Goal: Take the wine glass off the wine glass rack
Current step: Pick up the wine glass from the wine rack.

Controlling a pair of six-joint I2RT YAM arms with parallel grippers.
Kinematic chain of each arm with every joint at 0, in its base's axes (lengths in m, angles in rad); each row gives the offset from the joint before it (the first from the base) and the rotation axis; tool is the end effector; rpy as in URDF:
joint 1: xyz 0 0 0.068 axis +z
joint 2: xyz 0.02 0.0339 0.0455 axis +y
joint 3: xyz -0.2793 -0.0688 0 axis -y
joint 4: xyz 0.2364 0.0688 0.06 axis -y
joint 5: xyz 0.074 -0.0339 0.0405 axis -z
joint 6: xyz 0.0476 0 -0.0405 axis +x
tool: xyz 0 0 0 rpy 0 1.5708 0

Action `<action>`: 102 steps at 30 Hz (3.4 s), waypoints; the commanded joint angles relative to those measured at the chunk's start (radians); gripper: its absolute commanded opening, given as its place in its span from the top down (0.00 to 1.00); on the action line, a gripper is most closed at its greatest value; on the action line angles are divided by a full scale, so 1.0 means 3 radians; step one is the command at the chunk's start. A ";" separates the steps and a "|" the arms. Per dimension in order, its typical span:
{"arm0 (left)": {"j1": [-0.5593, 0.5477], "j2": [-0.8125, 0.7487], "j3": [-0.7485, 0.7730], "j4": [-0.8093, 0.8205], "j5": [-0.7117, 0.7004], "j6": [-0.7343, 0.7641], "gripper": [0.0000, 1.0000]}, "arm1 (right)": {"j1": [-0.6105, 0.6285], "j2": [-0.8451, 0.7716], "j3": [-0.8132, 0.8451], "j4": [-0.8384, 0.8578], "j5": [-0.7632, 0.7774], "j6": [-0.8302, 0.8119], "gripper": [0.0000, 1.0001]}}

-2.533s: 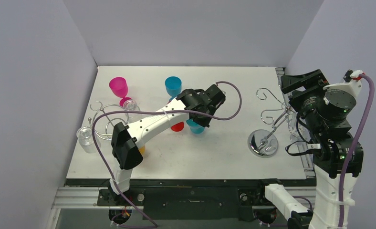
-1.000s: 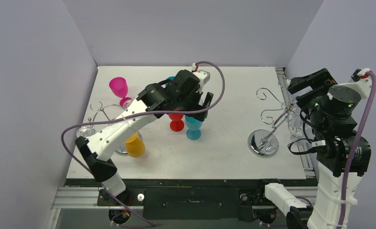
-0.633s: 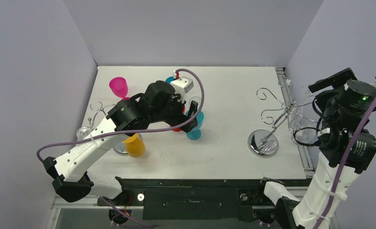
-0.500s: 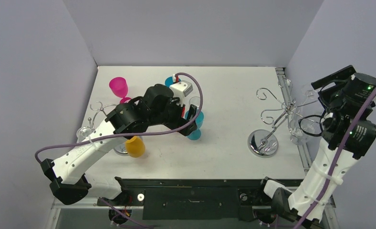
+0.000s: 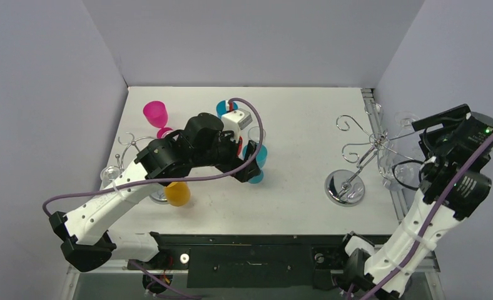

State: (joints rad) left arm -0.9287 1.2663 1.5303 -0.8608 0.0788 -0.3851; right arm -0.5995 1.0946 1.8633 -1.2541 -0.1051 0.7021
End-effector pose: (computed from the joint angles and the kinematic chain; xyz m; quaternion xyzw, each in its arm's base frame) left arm 0.1463 -0.2019 0.4313 0.2548 0.8457 -0.3131 0.3490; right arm 0.1081 -0.0678 0.5126 0.4965 0.6968 0.0714 0.5127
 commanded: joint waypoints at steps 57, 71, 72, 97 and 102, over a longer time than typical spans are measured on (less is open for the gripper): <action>-0.0013 0.0127 0.0505 -0.0384 0.0064 0.0136 0.12 | -0.0988 -0.0040 -0.0867 0.0332 -0.0463 -0.0170 0.59; -0.0014 0.0163 0.0503 -0.0360 0.0113 0.0123 0.12 | -0.1069 -0.0182 -0.1161 0.0534 -0.0517 -0.0157 0.74; -0.0017 0.0165 0.0501 -0.0362 0.0114 0.0123 0.12 | -0.1069 -0.0182 -0.1166 0.0534 -0.0518 -0.0160 0.76; -0.0013 0.0197 0.0503 -0.0362 0.0097 0.0137 0.12 | -0.1084 -0.0333 -0.1187 0.0588 -0.0483 -0.0087 1.00; -0.0015 0.0203 0.0495 -0.0351 0.0092 0.0141 0.12 | -0.1109 -0.0404 -0.1254 0.0656 -0.0479 -0.0042 1.00</action>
State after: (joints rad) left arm -0.9287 1.3262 1.6375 -0.9848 0.1028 -0.3569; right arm -0.9188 0.9966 1.5059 -1.0645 -0.2756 0.6857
